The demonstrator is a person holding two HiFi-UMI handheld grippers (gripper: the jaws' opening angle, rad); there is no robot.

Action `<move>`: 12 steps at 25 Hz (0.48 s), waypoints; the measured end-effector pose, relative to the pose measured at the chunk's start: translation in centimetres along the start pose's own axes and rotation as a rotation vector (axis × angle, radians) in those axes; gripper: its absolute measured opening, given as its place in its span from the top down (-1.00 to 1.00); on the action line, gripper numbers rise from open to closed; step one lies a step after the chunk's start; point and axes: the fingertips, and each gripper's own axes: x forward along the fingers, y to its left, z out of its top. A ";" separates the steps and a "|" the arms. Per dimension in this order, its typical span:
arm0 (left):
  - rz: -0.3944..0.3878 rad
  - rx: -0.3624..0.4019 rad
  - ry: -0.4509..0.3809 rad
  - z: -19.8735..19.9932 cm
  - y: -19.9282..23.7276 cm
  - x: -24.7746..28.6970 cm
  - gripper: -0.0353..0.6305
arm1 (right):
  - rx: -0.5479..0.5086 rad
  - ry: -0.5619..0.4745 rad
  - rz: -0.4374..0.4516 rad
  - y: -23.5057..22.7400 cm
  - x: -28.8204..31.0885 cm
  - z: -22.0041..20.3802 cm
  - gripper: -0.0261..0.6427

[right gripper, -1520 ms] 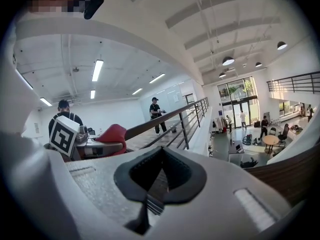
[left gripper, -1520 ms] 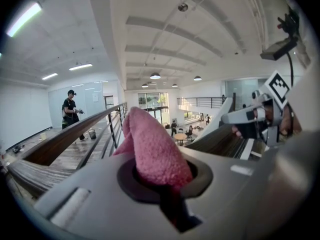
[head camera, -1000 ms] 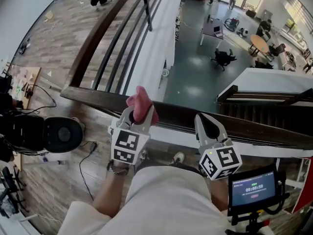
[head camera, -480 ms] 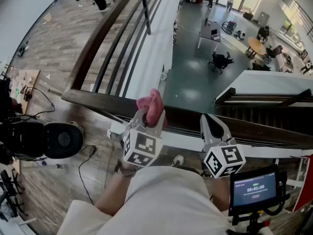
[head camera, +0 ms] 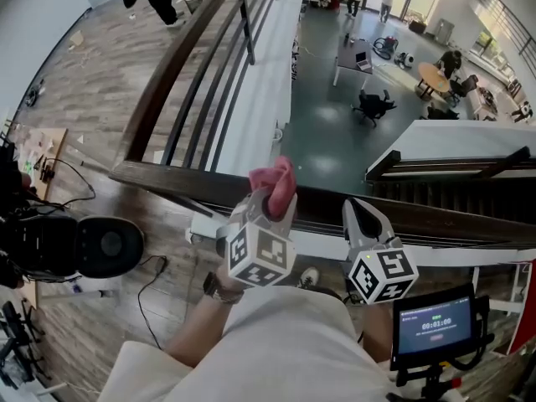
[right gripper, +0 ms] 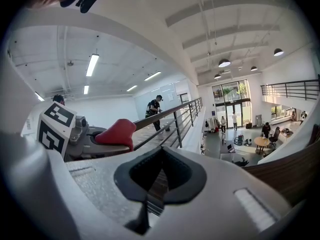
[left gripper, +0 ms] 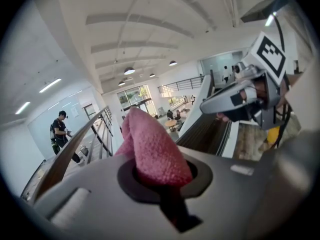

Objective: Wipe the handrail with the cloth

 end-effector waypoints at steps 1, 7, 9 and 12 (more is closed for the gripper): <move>-0.008 -0.002 -0.001 0.1 -0.1 0.1 0.79 | 0.002 0.001 -0.004 -0.1 0.0 0.0 0.91; -0.046 -0.008 -0.003 0.6 -0.2 0.1 0.79 | 0.004 0.003 -0.027 -0.4 0.1 0.5 0.91; -0.053 -0.010 -0.003 0.6 -0.1 0.0 0.79 | 0.002 0.004 -0.031 -0.4 0.3 0.6 0.91; -0.059 -0.021 -0.005 -0.1 0.5 -0.5 0.79 | -0.002 0.007 -0.036 0.2 0.6 0.4 0.91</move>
